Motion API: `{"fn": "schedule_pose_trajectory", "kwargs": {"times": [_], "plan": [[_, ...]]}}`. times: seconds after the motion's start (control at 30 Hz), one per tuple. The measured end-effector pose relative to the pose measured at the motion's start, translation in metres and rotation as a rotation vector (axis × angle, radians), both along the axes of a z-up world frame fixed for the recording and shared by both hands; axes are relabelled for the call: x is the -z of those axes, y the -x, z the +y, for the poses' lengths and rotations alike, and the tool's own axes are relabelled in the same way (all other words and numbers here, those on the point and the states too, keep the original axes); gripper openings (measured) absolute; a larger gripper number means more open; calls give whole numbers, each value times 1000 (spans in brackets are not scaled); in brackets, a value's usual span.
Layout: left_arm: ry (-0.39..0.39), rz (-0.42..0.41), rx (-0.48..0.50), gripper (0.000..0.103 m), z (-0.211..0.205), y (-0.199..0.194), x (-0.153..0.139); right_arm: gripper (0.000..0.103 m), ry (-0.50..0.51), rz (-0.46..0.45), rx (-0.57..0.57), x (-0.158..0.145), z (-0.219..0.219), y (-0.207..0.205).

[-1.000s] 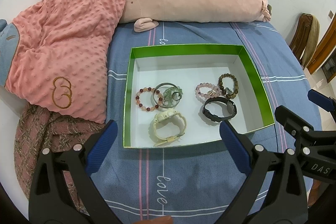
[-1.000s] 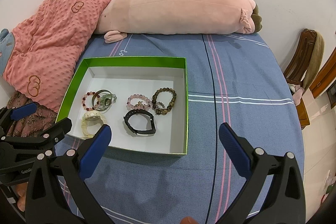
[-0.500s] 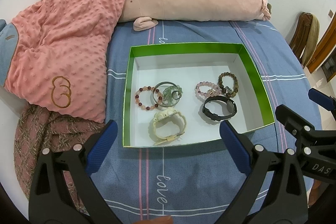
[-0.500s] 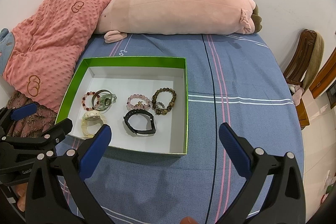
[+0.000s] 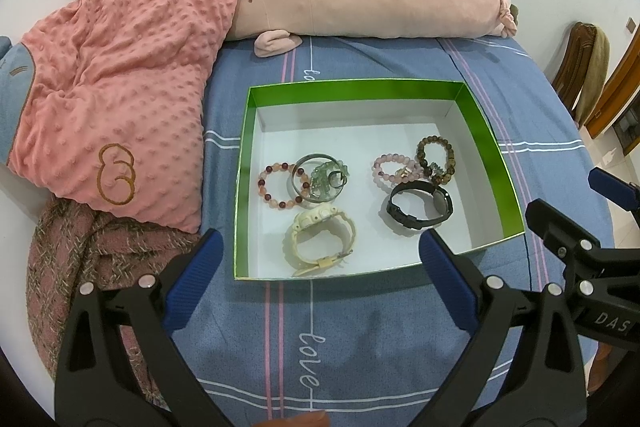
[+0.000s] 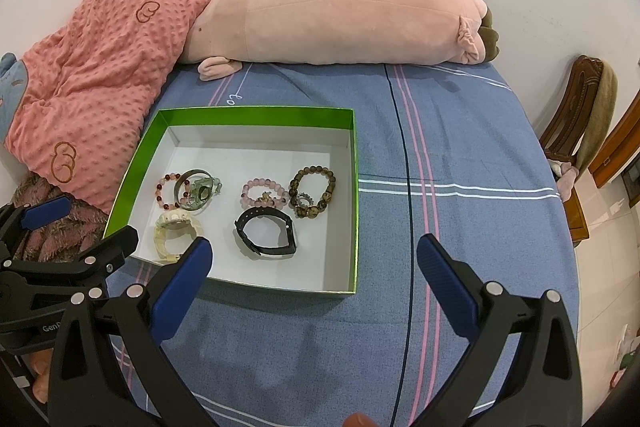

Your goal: Organize jewelry

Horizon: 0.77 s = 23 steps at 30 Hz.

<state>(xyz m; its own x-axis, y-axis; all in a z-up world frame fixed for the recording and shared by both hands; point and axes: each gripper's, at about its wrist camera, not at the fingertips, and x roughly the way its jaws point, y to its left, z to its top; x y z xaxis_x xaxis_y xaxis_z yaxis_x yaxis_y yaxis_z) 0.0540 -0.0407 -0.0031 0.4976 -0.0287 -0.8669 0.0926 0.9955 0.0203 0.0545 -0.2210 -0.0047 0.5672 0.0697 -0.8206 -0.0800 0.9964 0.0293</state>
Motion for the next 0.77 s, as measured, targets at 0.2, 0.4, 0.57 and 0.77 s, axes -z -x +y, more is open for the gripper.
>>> {"fn": "schedule_pose_trajectory", "kwargs": {"times": [0.2,0.4,0.57,0.77], "plan": [[1,5,3,100,1,-2,1,102,1,0,0,0,1,0],[-4,2,3,100,1,-1,1,102,1,2,-1,1,0,0],[2,8,6,100,2,-2,2,102,0,3,-1,2,0,0],[-9,-10,17,100,-1,5,5,102,-34,-10,28,8,-12,1]]}}
